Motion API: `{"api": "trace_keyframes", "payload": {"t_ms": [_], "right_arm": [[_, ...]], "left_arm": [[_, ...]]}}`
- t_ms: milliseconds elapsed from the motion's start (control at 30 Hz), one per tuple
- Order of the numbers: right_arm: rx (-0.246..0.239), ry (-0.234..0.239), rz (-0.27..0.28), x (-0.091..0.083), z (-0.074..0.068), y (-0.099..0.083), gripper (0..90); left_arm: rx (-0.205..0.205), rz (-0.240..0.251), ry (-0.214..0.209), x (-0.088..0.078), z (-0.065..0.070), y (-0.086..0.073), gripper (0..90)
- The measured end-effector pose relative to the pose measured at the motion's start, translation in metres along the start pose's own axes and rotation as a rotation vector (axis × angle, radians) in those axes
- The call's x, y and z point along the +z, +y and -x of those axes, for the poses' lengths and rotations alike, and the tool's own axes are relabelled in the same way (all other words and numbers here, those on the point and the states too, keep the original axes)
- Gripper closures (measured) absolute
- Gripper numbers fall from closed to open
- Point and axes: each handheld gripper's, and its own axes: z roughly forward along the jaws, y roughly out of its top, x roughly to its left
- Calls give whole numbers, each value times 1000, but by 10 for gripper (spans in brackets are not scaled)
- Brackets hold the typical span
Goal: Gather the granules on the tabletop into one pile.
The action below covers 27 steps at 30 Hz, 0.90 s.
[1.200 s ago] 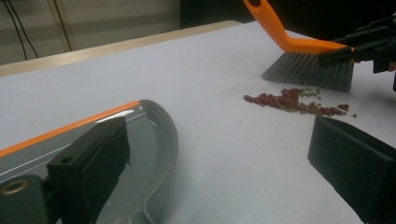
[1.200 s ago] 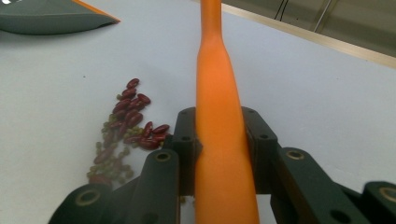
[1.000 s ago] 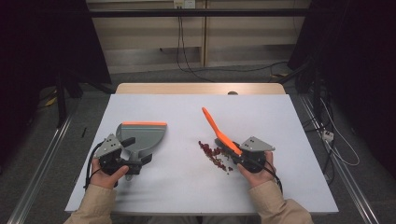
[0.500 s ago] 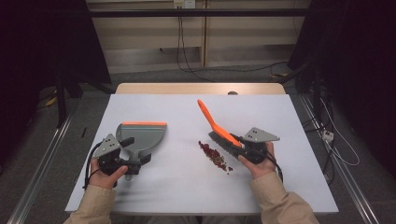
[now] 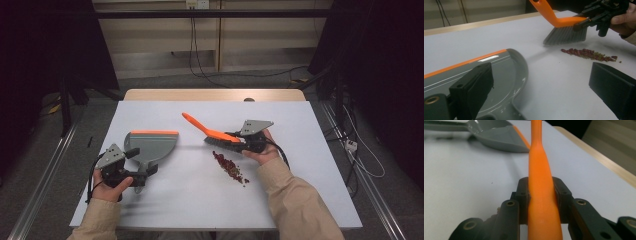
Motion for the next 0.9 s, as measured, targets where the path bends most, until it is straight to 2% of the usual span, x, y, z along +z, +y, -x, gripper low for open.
{"api": "trace_keyframes", "payload": {"t_ms": [67,100,167,267,767,900], "right_arm": [[-25,41,-1,2,1,-2,710],[-22,55,2,2,0,-3,710],[-51,80,1,0,-2,-4,710],[-66,114,-7,-5,-5,-6,710],[-98,203,-10,-31,-27,-13,709],[-107,206,-10,-34,-32,-12,709]], "left_arm": [[-5,3,7,-3,-2,-1,56],[-8,5,10,-5,-3,-1,56],[-11,6,15,-6,-5,-2,56],[-13,10,18,-7,-5,-2,56],[-7,6,15,-6,-3,-1,56],[-6,5,17,-5,-3,-2,56]]}}
